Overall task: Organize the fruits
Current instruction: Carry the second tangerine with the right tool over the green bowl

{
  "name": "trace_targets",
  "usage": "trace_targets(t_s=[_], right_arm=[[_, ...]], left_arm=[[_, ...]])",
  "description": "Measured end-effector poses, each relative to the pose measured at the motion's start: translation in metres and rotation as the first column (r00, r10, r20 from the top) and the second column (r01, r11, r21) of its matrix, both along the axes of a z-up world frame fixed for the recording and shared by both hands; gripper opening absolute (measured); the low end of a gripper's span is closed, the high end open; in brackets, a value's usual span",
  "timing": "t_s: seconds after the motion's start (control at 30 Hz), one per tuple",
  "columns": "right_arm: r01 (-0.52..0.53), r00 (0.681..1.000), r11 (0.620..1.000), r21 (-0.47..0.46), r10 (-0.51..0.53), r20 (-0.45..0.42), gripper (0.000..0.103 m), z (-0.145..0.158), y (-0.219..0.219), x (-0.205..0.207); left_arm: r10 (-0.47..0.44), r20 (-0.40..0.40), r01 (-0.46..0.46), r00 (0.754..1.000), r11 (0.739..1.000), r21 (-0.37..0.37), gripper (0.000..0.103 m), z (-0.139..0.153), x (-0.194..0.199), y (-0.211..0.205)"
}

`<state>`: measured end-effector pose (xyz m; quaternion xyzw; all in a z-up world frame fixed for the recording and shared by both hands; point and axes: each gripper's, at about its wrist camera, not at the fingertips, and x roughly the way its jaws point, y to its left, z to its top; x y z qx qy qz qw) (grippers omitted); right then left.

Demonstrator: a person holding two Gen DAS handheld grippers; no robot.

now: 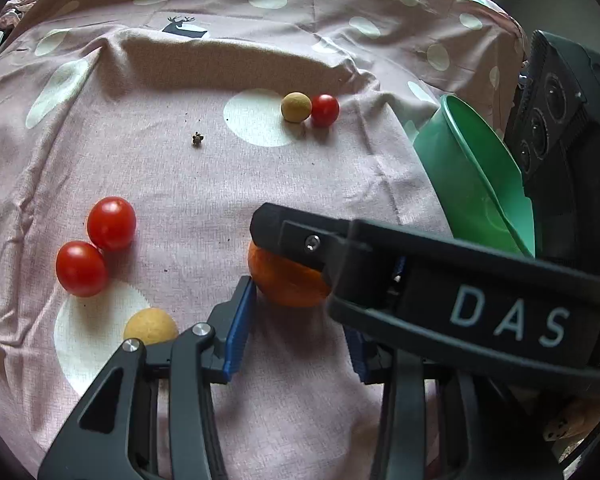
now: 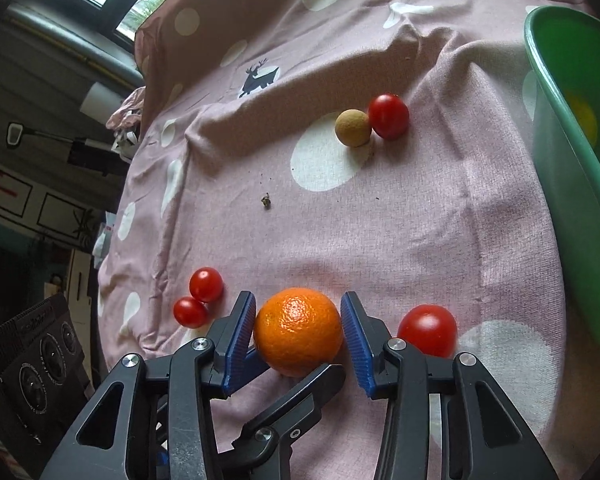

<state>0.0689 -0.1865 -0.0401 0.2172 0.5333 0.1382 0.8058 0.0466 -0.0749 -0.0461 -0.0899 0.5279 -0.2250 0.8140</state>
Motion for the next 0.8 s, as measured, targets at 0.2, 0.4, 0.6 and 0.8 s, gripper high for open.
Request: trace_targets(t_s=[0.2, 0.4, 0.6, 0.8], right_arm=[[-0.011, 1.000, 1.000, -0.026, 0.011, 0.021, 0.046, 0.006, 0.004, -0.004], [-0.017, 0.995, 1.000, -0.019, 0.019, 0.102, 0.046, 0.028, 0.005, -0.014], [0.002, 0.976, 1.000, -0.018, 0.002, 0.216, 0.046, 0.061, -0.006, -0.030], [0.059, 0.946, 0.998, -0.012, -0.052, 0.319, 0.046, 0.091, -0.033, -0.047]], left_arm=[[0.006, 0.005, -0.006, 1.000, 1.000, 0.001, 0.041, 0.004, -0.002, 0.001], [0.012, 0.080, -0.012, 0.997, 1.000, -0.001, 0.041, 0.027, -0.011, 0.003], [-0.004, 0.195, 0.002, 0.981, 1.000, 0.010, 0.041, 0.059, -0.024, -0.010], [-0.056, 0.289, 0.055, 0.956, 0.998, 0.013, 0.041, 0.089, -0.033, -0.039]])
